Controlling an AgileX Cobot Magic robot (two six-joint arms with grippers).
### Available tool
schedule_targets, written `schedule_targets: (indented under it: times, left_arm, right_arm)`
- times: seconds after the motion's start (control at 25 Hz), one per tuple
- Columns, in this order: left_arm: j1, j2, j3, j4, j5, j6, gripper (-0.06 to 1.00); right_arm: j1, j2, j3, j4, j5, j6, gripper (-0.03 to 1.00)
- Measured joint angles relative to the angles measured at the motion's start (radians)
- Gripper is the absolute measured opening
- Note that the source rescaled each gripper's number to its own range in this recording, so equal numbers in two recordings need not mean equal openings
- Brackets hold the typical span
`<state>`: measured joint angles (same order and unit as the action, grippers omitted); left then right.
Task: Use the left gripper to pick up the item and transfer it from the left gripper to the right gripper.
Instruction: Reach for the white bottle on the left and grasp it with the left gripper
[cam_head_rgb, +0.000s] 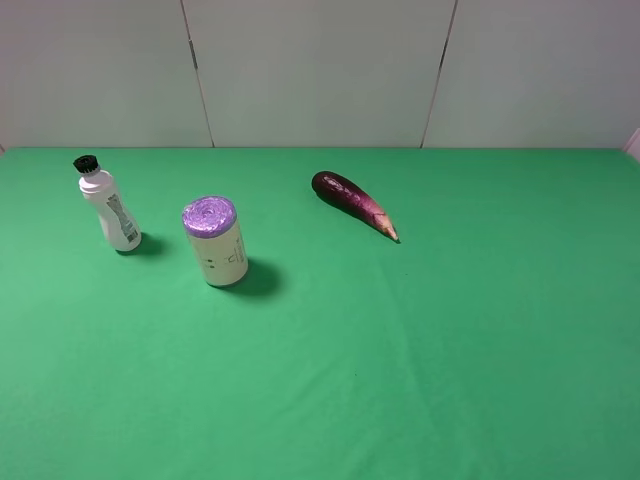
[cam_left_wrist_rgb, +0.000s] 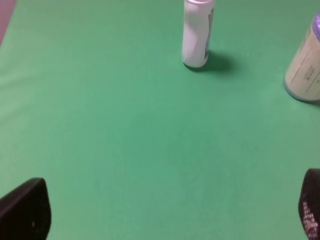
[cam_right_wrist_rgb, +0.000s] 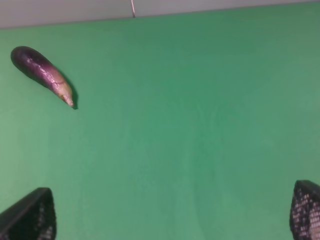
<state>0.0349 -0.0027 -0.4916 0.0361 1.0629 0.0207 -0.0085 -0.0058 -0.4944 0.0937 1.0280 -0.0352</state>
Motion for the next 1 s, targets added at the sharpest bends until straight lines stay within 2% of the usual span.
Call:
schedule_targets:
  times: [0.24, 0.68, 1.0]
  left_arm:
    - [0.000, 0.099, -0.078, 0.000, 0.078, -0.021, 1.00]
    - [0.000, 0.490, -0.358, 0.002, 0.102, -0.021, 1.00]
    - [0.000, 0.763, -0.535, 0.080, 0.096, -0.031, 1.00]
  right_arm:
    - [0.000, 0.000, 0.000, 0.000, 0.000, 0.000, 1.00]
    - [0.000, 0.000, 0.000, 0.000, 0.000, 0.000, 1.00]
    - [0.000, 0.000, 0.000, 0.000, 0.000, 0.000, 1.00]
